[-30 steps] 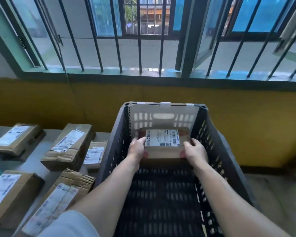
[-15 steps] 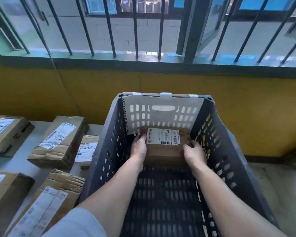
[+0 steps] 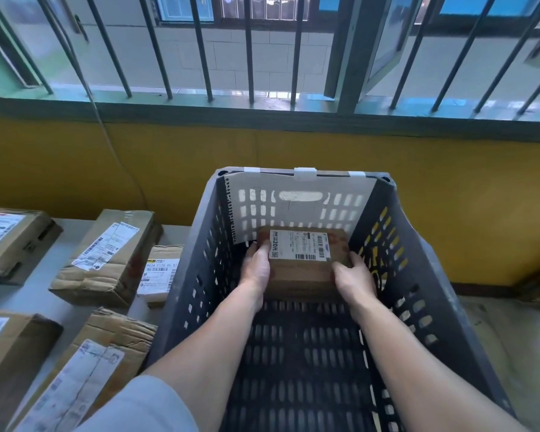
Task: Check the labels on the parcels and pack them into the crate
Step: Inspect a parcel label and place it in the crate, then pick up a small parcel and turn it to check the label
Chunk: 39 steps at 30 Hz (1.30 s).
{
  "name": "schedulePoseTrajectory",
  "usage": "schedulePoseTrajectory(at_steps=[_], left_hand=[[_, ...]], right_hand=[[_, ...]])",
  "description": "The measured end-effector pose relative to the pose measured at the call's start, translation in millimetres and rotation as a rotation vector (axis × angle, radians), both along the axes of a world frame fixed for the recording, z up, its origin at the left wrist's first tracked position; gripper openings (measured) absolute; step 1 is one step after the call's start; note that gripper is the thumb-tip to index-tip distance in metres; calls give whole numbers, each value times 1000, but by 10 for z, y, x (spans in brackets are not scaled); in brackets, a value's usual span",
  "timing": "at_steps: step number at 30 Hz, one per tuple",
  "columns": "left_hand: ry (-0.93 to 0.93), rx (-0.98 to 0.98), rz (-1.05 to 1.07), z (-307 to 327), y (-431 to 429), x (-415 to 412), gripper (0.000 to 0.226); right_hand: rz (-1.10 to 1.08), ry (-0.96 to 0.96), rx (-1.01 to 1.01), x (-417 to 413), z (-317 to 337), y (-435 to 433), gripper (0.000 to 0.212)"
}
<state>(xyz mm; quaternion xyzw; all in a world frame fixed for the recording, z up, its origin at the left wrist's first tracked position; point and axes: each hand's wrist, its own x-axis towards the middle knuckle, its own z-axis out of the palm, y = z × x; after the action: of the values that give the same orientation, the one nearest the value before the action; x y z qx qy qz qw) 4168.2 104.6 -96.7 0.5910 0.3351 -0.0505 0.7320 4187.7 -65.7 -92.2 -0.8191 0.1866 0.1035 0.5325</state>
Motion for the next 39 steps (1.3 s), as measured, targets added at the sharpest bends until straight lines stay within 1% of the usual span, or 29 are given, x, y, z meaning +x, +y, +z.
schedulePoseTrajectory(at_steps=[2,5,8,11,12,14,16,21,25,29,31,35,37,39], left_hand=[[1,4,15,33,-10,-14,55],[24,33,91,111,-26,-30,55],[23,48,182,191,-52,-65,48],[-34,87,222,276,-40,-157,43],[-55,91,227,297,-37,-176,38],[-96,85,232,381,-21,-256,25],[-131,59,227,483,-2,-324,17],[-229,23,187,858,108,-542,15],[-367,-37,97,1225,258,-725,23],[-542,-53,-2,1556,623,-935,19],[-575,-47,-24,1642,911,-1054,22],[-552,36,-54,1605,1576,-1270,22],[-531,44,-59,1536,1810,-1326,21],[-491,40,-61,1441,2073,-1378,19]], right_hand=[[-15,-13,-5,-20,16,2,45],[-70,-61,-26,-45,82,-6,44],[-111,-120,-51,-65,180,-10,43],[-99,-177,10,-146,289,49,43],[-95,-193,29,-164,315,74,43],[-81,-221,73,-232,371,143,39],[-63,-244,119,-297,424,238,37],[-26,-301,264,-471,683,615,31],[-5,-347,359,-600,949,955,27],[-19,-433,424,-744,1257,1397,25],[-29,-478,410,-845,1366,1624,21],[28,-551,327,-1084,1483,2079,16],[42,-564,290,-1150,1516,2225,21],[72,-539,265,-1206,1518,2436,24]])
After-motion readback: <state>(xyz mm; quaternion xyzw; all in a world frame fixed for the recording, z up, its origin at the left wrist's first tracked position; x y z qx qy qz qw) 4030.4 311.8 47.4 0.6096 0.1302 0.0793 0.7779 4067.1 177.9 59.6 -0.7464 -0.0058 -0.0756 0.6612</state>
